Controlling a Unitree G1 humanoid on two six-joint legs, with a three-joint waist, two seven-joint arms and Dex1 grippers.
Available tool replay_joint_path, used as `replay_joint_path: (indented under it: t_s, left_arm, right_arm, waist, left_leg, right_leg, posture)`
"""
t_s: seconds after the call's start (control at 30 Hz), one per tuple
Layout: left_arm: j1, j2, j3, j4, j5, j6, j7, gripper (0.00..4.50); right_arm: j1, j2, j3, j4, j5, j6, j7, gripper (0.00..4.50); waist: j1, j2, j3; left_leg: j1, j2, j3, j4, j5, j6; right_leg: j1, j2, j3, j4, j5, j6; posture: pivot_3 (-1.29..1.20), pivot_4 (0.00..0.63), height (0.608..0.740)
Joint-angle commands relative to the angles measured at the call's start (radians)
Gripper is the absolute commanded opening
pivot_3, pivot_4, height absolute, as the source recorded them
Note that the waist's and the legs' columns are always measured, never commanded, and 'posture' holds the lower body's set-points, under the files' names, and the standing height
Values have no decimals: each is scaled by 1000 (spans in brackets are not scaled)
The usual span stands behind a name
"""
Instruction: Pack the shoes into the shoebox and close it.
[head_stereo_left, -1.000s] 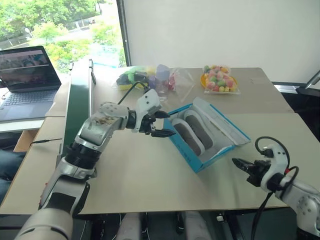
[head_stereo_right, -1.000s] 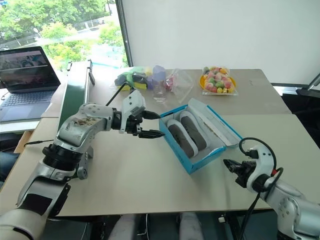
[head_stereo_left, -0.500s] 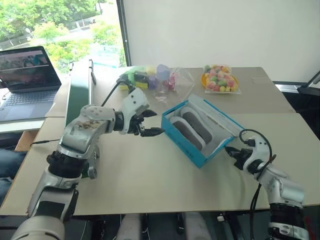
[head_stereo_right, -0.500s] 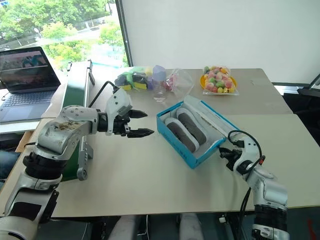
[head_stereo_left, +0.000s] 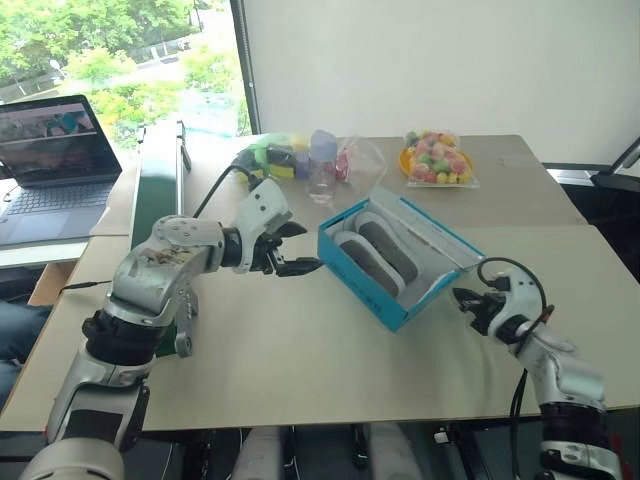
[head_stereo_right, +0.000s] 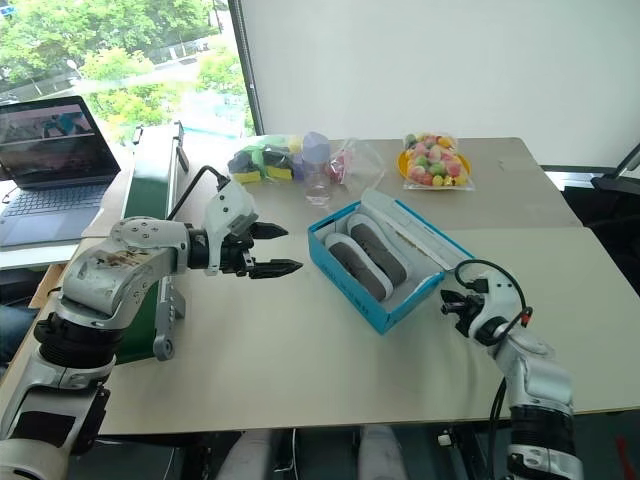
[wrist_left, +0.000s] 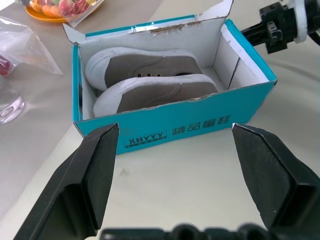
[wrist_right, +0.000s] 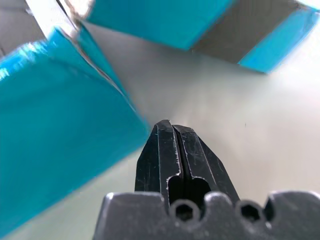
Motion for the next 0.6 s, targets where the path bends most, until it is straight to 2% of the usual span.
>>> replay_joint_path:
  t_s: [0.03, 0.33, 0.47, 0.6]
  left_arm:
    - [-13, 23, 46, -44, -16, 13, 14, 3864]
    - [-5, 41, 65, -84, -36, 55, 34, 3864]
    - [-5, 46, 65, -88, -40, 59, 44, 3864]
    - [-8, 44, 58, -83, -44, 54, 51, 3864]
  right_arm:
    - [-42, 14, 35, 83, -54, -128, -19, 21]
    - [-136, 34, 70, 267, -127, -337, -60, 21]
    - [-103, 54, 96, 183, -80, -280, 12, 21]
    - [-33, 102, 134, 21, 17, -101, 82, 21]
  waist:
    - [1, 0, 0]
    - [2, 0, 0]
    - [2, 0, 0]
    - [1, 0, 0]
  left_leg:
    - [0, 0, 0, 0, 0, 0]
    - [0, -1, 1, 0, 0, 0]
    - [0, -1, 0, 0, 0, 0]
    - [0, 0, 0, 0, 0, 0]
  right_leg:
    - [0, 0, 0, 0, 0, 0]
    - [1, -1, 2, -1, 0, 0]
    - [1, 0, 1, 0, 0, 0]
    - [1, 1, 1, 0, 0, -1]
  posture:
    - [0, 150, 738]
    - [0, 150, 738]
    - [0, 150, 738]
    - [0, 150, 738]
